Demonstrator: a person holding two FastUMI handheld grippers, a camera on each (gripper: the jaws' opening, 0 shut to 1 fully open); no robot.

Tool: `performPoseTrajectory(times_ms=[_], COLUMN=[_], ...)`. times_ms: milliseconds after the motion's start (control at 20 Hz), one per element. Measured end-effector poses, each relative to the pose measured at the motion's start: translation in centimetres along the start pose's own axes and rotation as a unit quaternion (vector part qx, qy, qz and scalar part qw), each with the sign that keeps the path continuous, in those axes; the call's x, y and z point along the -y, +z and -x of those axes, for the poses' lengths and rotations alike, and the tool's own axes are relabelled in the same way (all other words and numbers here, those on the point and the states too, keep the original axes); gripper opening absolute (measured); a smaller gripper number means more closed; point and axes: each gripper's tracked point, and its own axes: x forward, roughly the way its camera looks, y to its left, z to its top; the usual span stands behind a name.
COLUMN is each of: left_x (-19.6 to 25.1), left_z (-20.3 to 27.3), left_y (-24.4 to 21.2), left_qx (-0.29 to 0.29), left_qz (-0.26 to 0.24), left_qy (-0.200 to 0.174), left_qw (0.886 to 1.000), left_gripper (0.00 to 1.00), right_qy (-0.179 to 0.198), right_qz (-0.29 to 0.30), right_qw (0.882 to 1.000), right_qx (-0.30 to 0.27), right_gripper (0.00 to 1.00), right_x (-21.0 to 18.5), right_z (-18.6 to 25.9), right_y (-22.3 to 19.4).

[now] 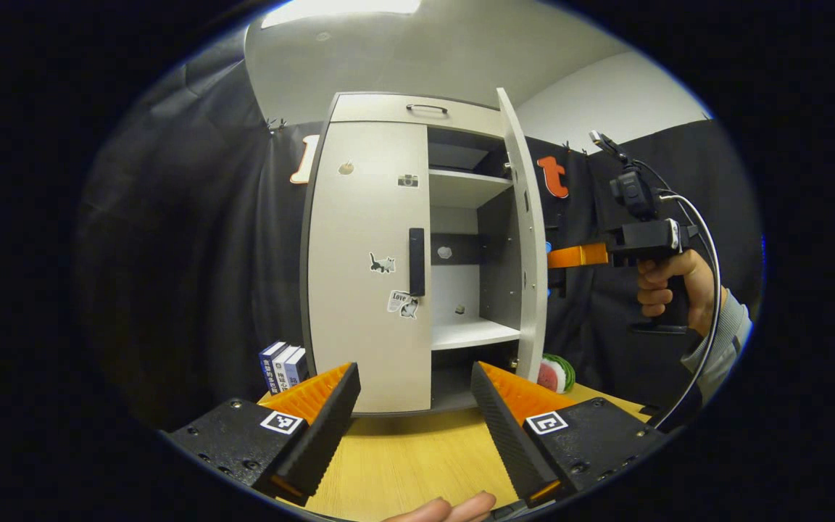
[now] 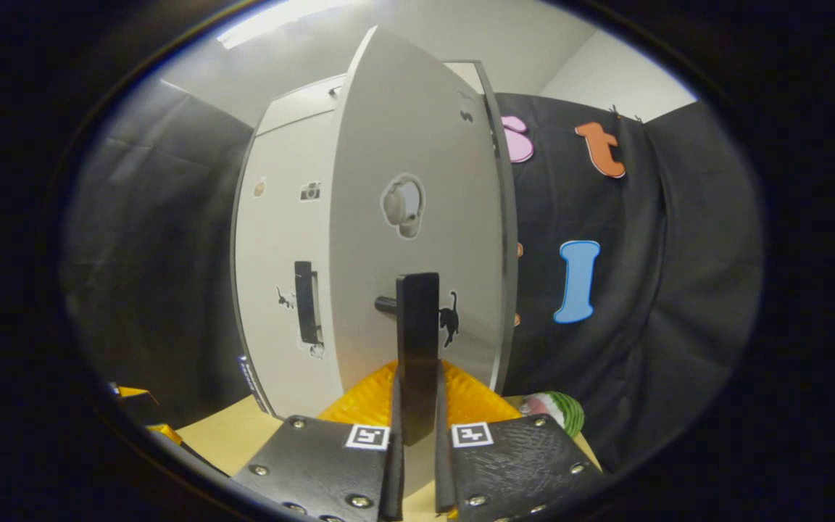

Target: Open the right door of the double-door shoe cabinet with the right hand, and open the left door with the left hand.

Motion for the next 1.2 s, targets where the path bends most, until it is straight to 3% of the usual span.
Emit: performPoseTrajectory(times_ms=[600,650,850,1050,1150,1200], left_x=[-5.7,-6.0,-6.6,-6.8,-7.0,-7.0], left_z=[0.0,0.0,-0.6,-1.6,-1.6,-1.8], left_y=[-0.7,-0.9,-2.1,-3.1,-3.2,-3.2], left_qx=[-0.001,-0.002,-0.014,-0.027,-0.03,-0.031], left_qz=[0.002,0.003,0.003,0.005,0.004,0.005], left_qy=[0.055,0.057,0.06,0.061,0.068,0.069], left_qw=[0.998,0.998,0.998,0.998,0.997,0.997], left_gripper=[0.96,0.93,0.96,0.96,0.96,0.96], right_qy=[-0.007,-0.011,-0.032,-0.083,-0.087,-0.079], right_qz=[0.01,0.009,0.018,0.024,0.0,-0.01], right_qw=[1.0,1.0,0.999,0.995,0.995,0.996], right_qx=[0.023,0.024,0.035,0.041,0.04,0.037], right_gripper=[0.17,0.17,0.16,0.17,0.03,0.02], right_x=[1.2,1.5,3.3,7.3,9.8,10.3], right_z=[0.6,0.6,1.1,1.8,1.7,1.7], right_y=[0.2,0.3,0.5,1.0,0.8,0.6])
